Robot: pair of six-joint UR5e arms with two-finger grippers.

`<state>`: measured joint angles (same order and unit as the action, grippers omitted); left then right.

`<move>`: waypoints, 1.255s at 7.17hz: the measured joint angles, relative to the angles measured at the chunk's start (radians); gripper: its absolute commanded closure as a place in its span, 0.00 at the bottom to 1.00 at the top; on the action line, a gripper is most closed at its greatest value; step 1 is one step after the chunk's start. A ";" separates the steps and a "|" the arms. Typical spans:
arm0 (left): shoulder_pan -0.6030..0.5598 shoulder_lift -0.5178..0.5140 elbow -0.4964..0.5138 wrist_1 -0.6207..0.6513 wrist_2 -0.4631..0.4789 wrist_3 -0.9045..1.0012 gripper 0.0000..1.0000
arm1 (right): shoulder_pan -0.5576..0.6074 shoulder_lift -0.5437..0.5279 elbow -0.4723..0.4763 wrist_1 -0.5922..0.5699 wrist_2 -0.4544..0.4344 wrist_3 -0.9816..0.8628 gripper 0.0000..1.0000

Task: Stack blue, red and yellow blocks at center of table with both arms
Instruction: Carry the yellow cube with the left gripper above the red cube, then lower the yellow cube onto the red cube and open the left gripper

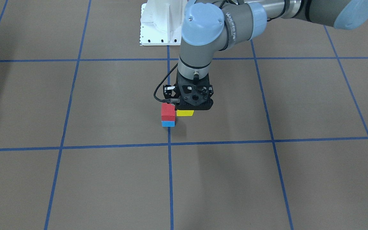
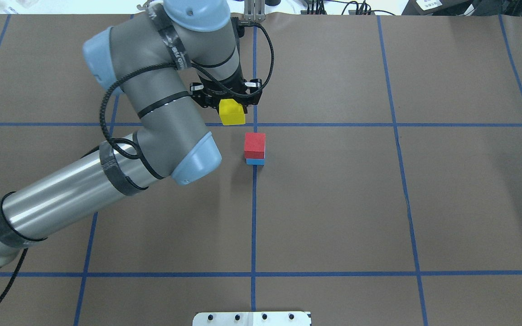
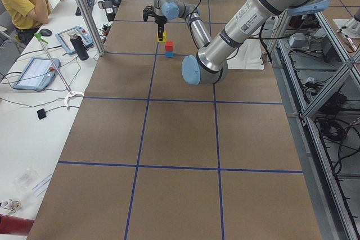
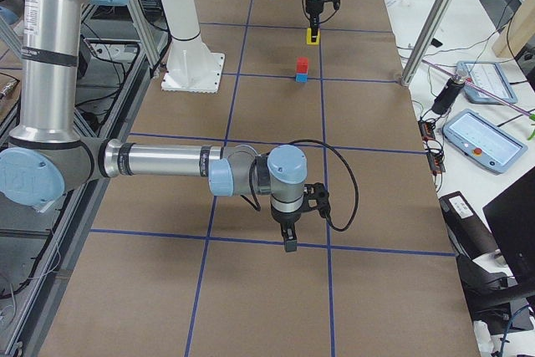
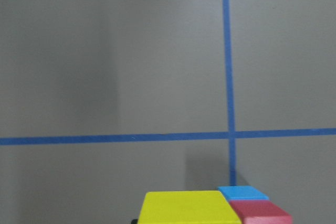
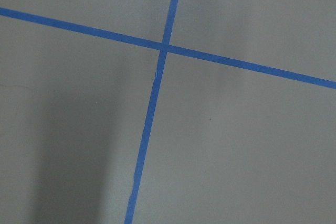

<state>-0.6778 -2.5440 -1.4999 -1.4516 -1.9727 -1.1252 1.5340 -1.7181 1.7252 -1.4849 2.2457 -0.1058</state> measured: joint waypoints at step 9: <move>0.095 -0.047 0.100 -0.009 0.078 -0.003 1.00 | 0.000 0.000 0.001 0.000 0.000 0.000 0.00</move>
<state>-0.5830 -2.5912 -1.4003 -1.4605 -1.8950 -1.1280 1.5340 -1.7181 1.7257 -1.4849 2.2458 -0.1058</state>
